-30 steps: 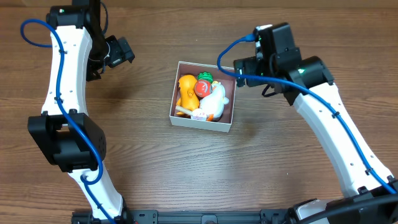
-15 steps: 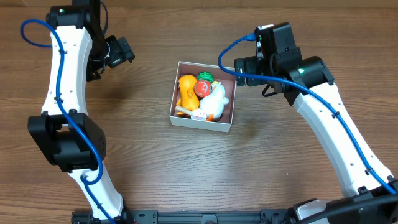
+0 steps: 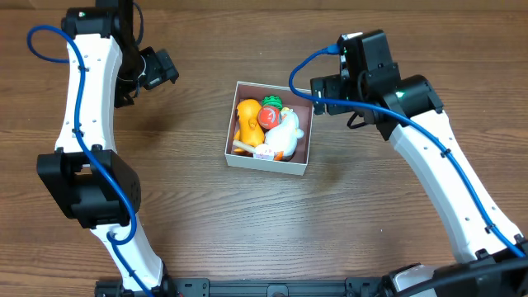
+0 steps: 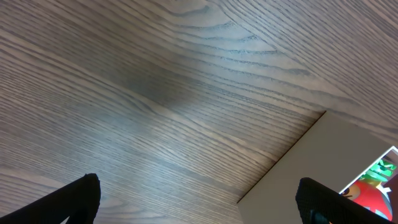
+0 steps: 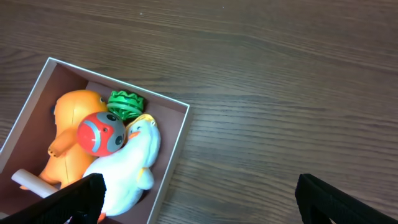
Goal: Pack container
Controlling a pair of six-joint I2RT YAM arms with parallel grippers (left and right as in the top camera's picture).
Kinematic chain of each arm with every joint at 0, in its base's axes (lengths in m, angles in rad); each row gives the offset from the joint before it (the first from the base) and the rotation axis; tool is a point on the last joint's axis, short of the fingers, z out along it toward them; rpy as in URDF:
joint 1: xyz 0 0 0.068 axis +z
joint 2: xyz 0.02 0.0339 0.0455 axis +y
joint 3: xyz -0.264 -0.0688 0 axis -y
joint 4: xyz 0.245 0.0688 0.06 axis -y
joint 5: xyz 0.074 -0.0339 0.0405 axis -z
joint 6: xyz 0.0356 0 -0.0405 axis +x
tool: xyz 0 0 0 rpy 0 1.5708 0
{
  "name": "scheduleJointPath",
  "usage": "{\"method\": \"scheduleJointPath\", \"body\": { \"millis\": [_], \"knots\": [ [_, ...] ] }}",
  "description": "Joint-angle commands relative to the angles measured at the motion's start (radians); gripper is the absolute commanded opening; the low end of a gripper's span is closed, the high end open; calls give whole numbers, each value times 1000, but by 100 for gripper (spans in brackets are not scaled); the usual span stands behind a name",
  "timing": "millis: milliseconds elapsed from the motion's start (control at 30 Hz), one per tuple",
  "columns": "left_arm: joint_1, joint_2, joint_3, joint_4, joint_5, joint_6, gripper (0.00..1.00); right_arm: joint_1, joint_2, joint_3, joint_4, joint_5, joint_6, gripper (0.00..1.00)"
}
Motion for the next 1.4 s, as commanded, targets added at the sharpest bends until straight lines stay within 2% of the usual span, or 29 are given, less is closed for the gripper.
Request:
{"method": "scheduleJointPath", "body": {
  "millis": [0, 267, 567, 833, 1000, 1100, 1167, 1333, 1367],
  "knots": [
    [-3, -1, -4, -2, 3, -6, 100, 60, -153, 14, 5, 6, 8, 100],
    [-3, -1, -4, -2, 3, -6, 100, 165, -508, -15, 5, 6, 8, 100],
    [-3, -1, -4, -2, 3, -6, 100, 142, -986, -35, -119, 70, -3, 100],
    [-3, -1, -4, -2, 3, -6, 100, 28, -1345, -55, -236, 14, 10, 100],
    [-3, -1, -4, -2, 3, -6, 100, -98, -1485, -231, -215, 17, 4, 100],
    [-3, -1, -4, -2, 3, -6, 100, -166, -1536, -422, -93, 12, 4, 100],
    [-3, -1, -4, -2, 3, -6, 100, -211, -1561, -594, 61, -13, 5, 100],
    [-3, -1, -4, -2, 3, -6, 100, -286, -1573, -986, 506, -193, 5, 100],
    [-3, -1, -4, -2, 3, -6, 100, -303, -1573, -1104, 658, -253, 5, 100]
  ]
}}
